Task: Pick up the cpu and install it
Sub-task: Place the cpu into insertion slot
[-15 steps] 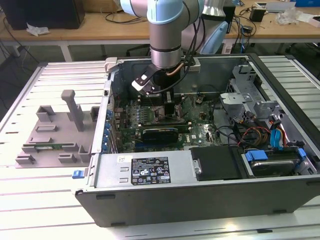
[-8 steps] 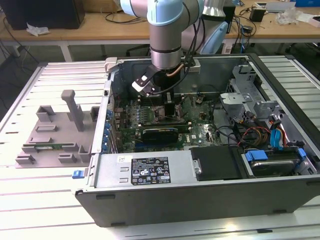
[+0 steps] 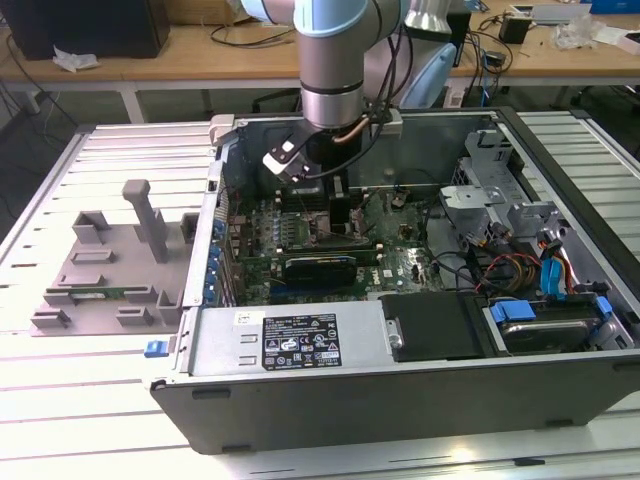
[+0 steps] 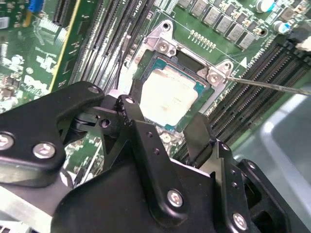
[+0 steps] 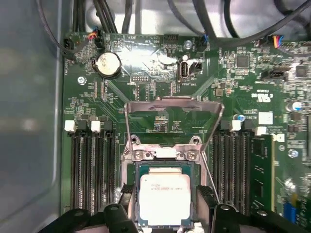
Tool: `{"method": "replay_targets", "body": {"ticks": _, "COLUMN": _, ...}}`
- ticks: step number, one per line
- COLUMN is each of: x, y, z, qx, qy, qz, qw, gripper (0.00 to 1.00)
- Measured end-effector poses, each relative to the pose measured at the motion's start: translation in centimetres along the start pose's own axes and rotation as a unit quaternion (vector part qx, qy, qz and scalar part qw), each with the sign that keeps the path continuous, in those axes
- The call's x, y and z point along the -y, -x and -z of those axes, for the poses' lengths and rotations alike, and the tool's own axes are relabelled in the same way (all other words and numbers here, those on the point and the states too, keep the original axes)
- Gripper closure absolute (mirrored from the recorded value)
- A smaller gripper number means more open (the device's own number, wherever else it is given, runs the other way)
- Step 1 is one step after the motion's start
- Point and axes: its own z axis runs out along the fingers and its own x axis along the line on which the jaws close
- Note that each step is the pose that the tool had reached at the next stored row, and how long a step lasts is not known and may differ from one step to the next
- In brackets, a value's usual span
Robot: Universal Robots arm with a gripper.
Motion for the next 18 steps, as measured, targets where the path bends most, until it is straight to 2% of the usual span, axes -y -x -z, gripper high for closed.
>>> {"method": "replay_targets", "body": {"ticks": 3, "x": -0.04, "y": 0.04, "z": 0.75, "qx": 0.0004, "qy": 0.0000, "qz": 0.000, "qw": 1.0000, "gripper": 0.38}}
{"method": "replay_targets", "body": {"ticks": 8, "x": -0.04, "y": 0.04, "z": 0.85, "qx": 0.0007, "qy": 0.0000, "qz": 0.000, "qw": 1.0000, "gripper": 0.40}}
{"method": "replay_targets", "body": {"ticks": 11, "x": -0.04, "y": 0.05, "z": 0.86, "qx": 0.0008, "qy": 0.0000, "qz": 0.000, "qw": 1.0000, "gripper": 0.59}}
{"method": "replay_targets", "body": {"ticks": 12, "x": -0.04, "y": 0.05, "z": 0.86, "qx": 0.0008, "qy": 0.0000, "qz": 0.000, "qw": 1.0000, "gripper": 0.59}}
{"method": "replay_targets", "body": {"ticks": 13, "x": -0.04, "y": 0.04, "z": 0.85, "qx": 0.0009, "qy": 0.0000, "qz": 0.000, "qw": 1.0000, "gripper": 0.65}}
{"method": "replay_targets", "body": {"ticks": 14, "x": -0.04, "y": 0.05, "z": 0.85, "qx": 0.0009, "qy": 0.0000, "qz": 0.000, "qw": 1.0000, "gripper": 0.71}}
{"method": "replay_targets", "body": {"ticks": 15, "x": -0.04, "y": 0.05, "z": 0.85, "qx": 0.0009, "qy": 0.0000, "qz": 0.000, "qw": 1.0000, "gripper": 0.83}}
{"method": "replay_targets", "body": {"ticks": 16, "x": -0.04, "y": 0.05, "z": 0.86, "qx": 0.0010, "qy": 0.0000, "qz": 0.000, "qw": 1.0000, "gripper": 0.89}}
{"method": "replay_targets", "body": {"ticks": 18, "x": -0.04, "y": 0.05, "z": 0.86, "qx": 0.0010, "qy": 0.0000, "qz": 0.000, "qw": 1.0000, "gripper": 0.89}}
